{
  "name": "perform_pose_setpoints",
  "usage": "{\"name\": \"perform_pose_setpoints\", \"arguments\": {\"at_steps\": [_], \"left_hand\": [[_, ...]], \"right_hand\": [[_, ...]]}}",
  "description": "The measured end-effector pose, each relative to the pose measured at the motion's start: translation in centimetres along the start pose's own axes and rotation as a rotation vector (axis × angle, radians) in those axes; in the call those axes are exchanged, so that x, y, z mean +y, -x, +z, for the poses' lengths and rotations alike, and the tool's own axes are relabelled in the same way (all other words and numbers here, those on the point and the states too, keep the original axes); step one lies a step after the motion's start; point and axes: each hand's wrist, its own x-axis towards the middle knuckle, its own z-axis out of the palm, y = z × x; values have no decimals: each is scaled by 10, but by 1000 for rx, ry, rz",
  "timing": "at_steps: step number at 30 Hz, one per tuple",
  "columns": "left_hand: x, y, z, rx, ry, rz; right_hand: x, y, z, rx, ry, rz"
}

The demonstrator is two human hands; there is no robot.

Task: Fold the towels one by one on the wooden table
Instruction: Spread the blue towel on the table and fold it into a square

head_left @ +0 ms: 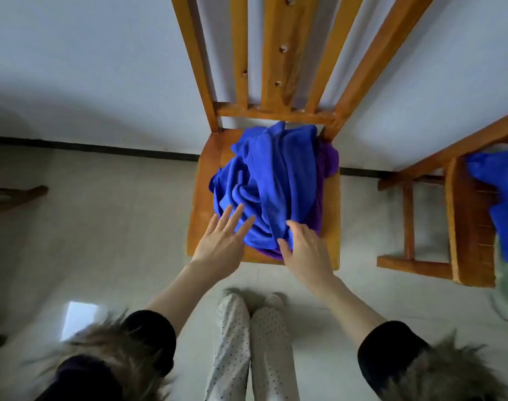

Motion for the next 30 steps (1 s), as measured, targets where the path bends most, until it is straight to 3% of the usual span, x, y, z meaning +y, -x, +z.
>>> {"name": "perform_pose_setpoints", "arguments": {"at_steps": [6, 12, 17, 21, 24, 30], "left_hand": [[-21, -44, 42, 9, 29, 20], [-30, -52, 54, -24, 42, 38], [-29, -46, 35, -23, 133, 12], [-20, -36, -2, 171, 318, 35], [-9, -20, -38, 348, 484, 24], [3, -1, -146, 480, 617, 59]], "right_hand": [[-5, -47, 47, 68, -151, 212], [-13, -69, 62, 98, -31, 274], [-10, -55, 49, 225, -352, 319], [-13, -45, 9, 279, -761, 401], [-30, -42, -33, 253, -900, 325], [-82, -29, -130, 215, -789, 45]]}}
